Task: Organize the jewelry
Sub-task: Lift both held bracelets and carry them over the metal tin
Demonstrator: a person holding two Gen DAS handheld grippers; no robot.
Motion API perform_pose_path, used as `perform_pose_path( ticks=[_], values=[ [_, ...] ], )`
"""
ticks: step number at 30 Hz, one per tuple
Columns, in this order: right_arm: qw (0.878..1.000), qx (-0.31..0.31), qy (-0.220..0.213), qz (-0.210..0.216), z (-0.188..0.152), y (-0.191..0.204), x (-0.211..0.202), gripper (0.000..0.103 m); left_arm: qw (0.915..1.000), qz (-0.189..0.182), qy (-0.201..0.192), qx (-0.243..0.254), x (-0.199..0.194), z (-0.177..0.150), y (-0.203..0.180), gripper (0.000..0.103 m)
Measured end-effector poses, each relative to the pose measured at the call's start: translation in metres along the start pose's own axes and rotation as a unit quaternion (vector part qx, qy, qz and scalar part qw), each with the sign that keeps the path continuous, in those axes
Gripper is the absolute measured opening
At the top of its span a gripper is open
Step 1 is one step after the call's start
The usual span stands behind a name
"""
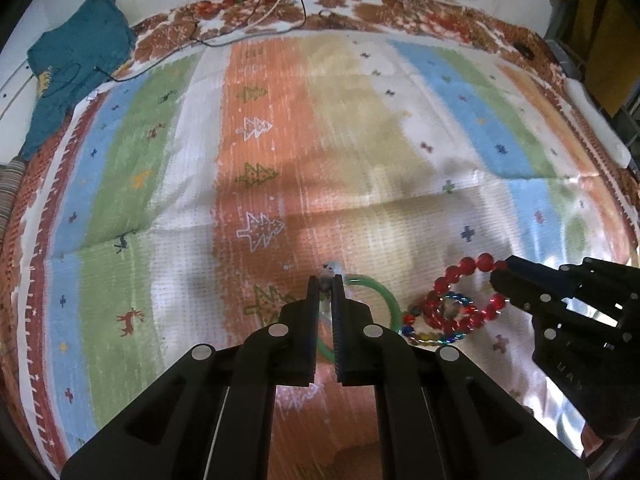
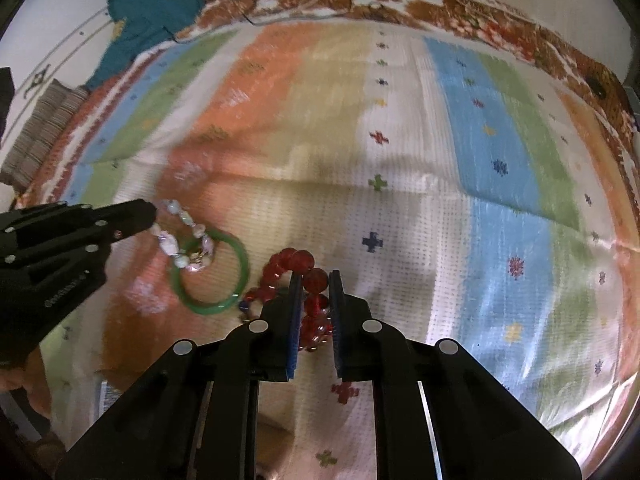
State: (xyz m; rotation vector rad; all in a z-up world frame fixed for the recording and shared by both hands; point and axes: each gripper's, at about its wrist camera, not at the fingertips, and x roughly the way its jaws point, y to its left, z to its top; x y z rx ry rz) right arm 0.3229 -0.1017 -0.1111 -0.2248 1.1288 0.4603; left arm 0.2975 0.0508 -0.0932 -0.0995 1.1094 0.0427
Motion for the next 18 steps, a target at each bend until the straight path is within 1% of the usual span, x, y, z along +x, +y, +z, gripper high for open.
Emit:
perform_pose_path(
  ticks=[3,6,10,18],
  values=[
    [1.000,0.000,-0.011,0.003,0.000,0.004,-0.007,0.014,0.9999,-0.002,-0.012,-0.006,-0.015,-0.002,-0.001,0.005],
    [1.000,0.005,-0.018,0.002,-0.003,0.004,-0.013,0.014,0.9998,0.003,-0.020,-0.004,-0.026,-0.004,-0.004,0.005],
    [0.999,0.011,-0.032,-0.001,-0.005,0.000,-0.024,0.014,0.9995,0.000,-0.031,-0.002,-0.040,-0.006,-0.006,0.005],
    [0.998,0.019,-0.052,0.001,-0.013,0.000,-0.045,0.014,0.9991,-0.008,-0.041,-0.009,-0.059,-0.020,-0.007,0.005]
  ],
)
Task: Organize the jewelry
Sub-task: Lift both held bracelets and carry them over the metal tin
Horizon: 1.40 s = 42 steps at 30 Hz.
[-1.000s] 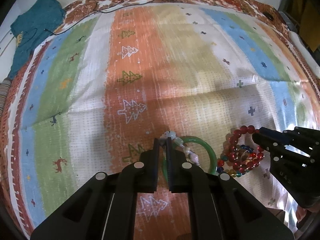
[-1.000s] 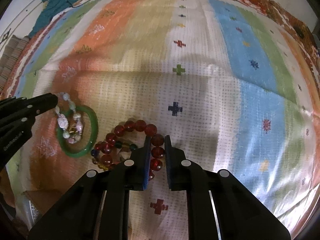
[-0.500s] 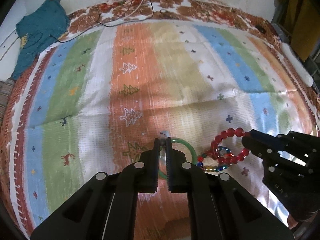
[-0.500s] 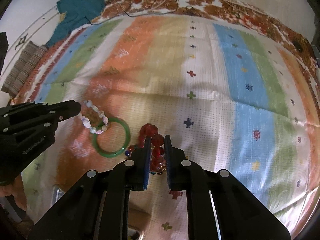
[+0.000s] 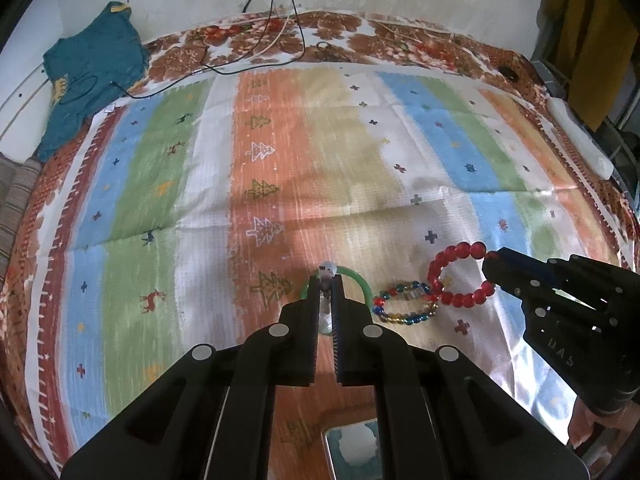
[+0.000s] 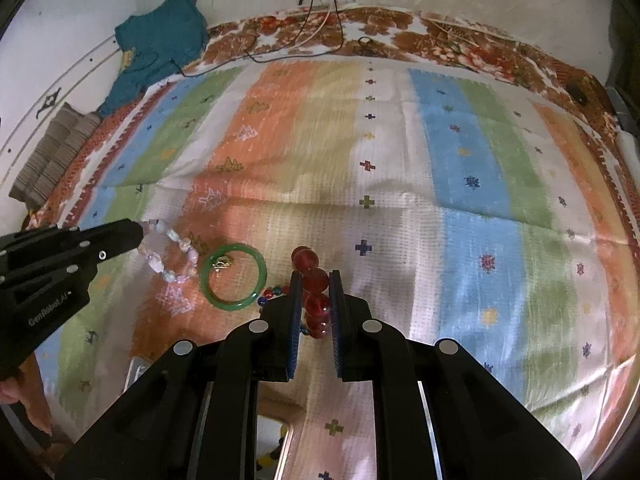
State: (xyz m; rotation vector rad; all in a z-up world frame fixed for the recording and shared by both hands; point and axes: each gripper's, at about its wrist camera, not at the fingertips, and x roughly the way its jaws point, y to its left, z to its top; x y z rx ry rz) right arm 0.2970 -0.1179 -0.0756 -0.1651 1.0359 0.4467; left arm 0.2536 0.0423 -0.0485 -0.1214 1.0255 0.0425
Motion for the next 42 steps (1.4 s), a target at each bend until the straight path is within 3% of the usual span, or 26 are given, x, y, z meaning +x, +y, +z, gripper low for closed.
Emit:
perform_pose_path(
  ticks=[12,28,42],
  values=[
    [0.999,0.004,-0.034,0.006,-0.010,0.008,-0.026,0.014,0.9996,-0.010,-0.019,-0.017,-0.030,-0.017,0.000,0.005],
    [0.998,-0.001,-0.061,0.000,-0.027,0.018,-0.052,0.014,0.9981,-0.036,-0.049,-0.008,-0.070,-0.036,-0.016,0.005],
    [0.997,-0.015,-0.072,0.009,-0.047,0.033,-0.075,0.014,0.9975,-0.034,-0.061,0.007,-0.090,-0.059,-0.027,0.005]
  ],
)
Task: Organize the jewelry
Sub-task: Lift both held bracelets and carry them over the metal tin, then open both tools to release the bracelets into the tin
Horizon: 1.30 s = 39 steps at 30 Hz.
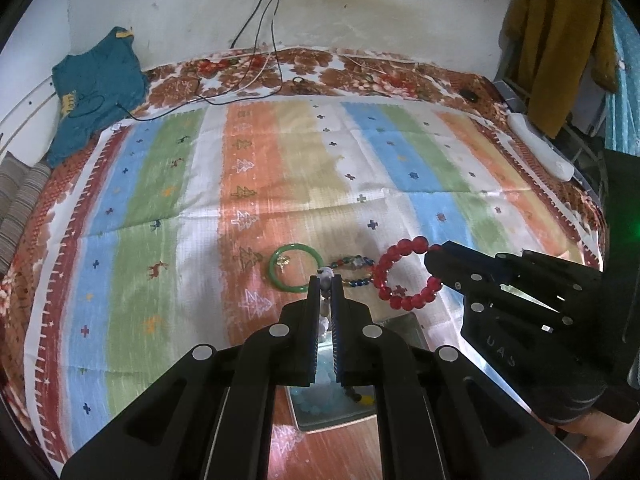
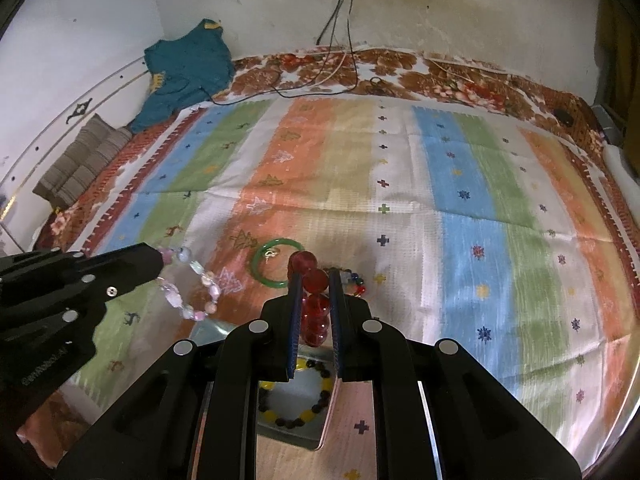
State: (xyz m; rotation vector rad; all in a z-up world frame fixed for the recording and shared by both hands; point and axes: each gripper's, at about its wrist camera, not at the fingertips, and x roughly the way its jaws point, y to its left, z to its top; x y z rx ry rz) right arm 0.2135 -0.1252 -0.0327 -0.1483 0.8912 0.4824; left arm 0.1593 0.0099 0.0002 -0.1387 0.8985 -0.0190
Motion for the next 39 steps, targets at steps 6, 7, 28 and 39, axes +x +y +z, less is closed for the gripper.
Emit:
perform_pose_path(
  ticks=[6,7,28,39],
  values=[
    [1.000,-0.007,-0.003,0.004,-0.009,0.006,-0.009,0.014,0.9999,-0.011,-0.005,-0.001,-0.012,-0.008,-0.003,0.005],
    [1.000,-0.009,-0.002,0.005,-0.011,0.007,-0.010,0.014,0.9999,-0.013,-0.005,0.000,-0.014,-0.010,-0.004,0.005],
    [1.000,-0.015,0.009,0.012,-0.041,0.016,-0.028,0.014,0.9999,-0.010,-0.004,-0.007,-0.029,-0.034,-0.002,0.005],
    [0.998,0.020,0.045,-0.038,-0.041,-0.010,-0.010,0.030,0.9995,0.010,0.015,-0.027,-0.020,-0.034,0.009,0.022]
  ],
)
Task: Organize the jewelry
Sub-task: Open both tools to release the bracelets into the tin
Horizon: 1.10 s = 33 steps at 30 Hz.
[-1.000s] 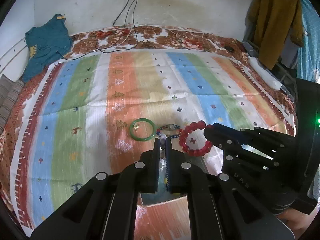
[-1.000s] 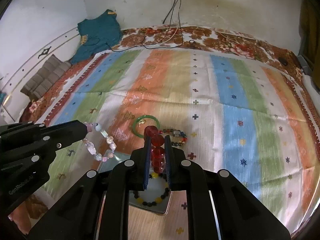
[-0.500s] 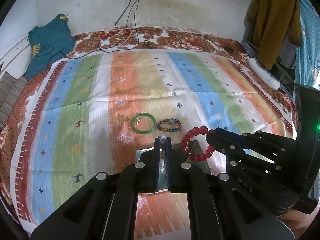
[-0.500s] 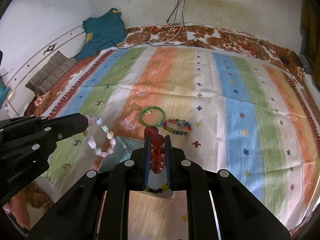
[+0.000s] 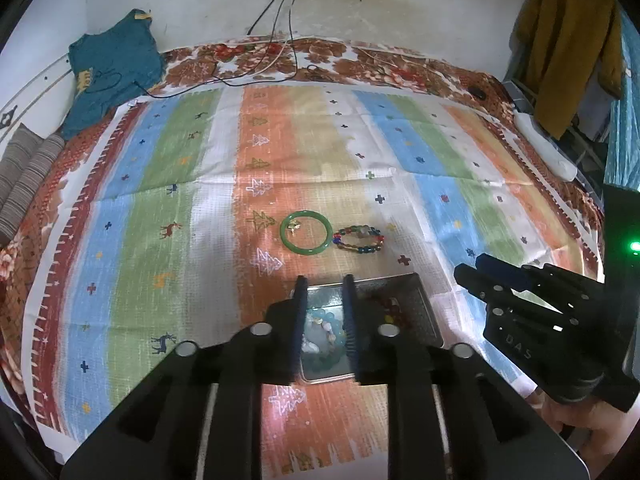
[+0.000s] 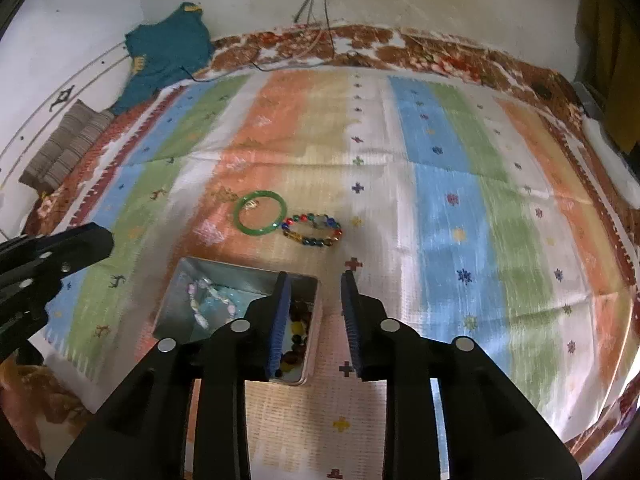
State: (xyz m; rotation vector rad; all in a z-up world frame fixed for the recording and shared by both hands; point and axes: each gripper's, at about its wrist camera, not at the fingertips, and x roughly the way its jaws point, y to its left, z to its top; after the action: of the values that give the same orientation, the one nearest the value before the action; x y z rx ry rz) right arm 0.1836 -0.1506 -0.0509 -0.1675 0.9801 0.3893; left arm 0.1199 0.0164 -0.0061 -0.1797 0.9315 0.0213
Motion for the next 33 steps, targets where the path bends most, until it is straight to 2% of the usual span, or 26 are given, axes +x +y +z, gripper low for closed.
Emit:
perform_pose_path(
  ticks=[9,15,17,19,24,29,33],
  values=[
    [1.000,0.004,0.022,-0.006,0.003,-0.001,0.015,0.046,0.9995,0.013,0.017,-0.023,0.018,0.008,0.013,0.044],
    [0.999,0.012,0.036,-0.014,0.007,-0.006,0.024,0.053,0.9991,0.027,0.024,-0.024,0.030,0.012,0.016,0.062],
    [0.999,0.017,0.041,-0.012,0.008,-0.008,0.027,0.055,0.9987,0.036,0.028,-0.023,0.036,0.016,0.018,0.075],
    [0.999,0.020,0.044,-0.009,0.010,-0.008,0.031,0.060,0.9984,0.038,0.031,-0.027,0.040,0.019,0.021,0.080],
    [0.998,0.018,0.058,-0.015,0.013,-0.007,0.040,0.067,0.9972,0.044,0.041,-0.044,0.050,0.025,0.032,0.085],
    [0.997,0.007,0.070,-0.010,0.023,-0.006,0.051,0.068,0.9973,0.043,0.043,-0.042,0.059,0.032,0.035,0.091],
    [0.996,0.013,0.082,-0.018,0.030,-0.014,0.065,0.068,0.9965,0.048,0.057,-0.040,0.073,0.037,0.037,0.091]
  ],
)
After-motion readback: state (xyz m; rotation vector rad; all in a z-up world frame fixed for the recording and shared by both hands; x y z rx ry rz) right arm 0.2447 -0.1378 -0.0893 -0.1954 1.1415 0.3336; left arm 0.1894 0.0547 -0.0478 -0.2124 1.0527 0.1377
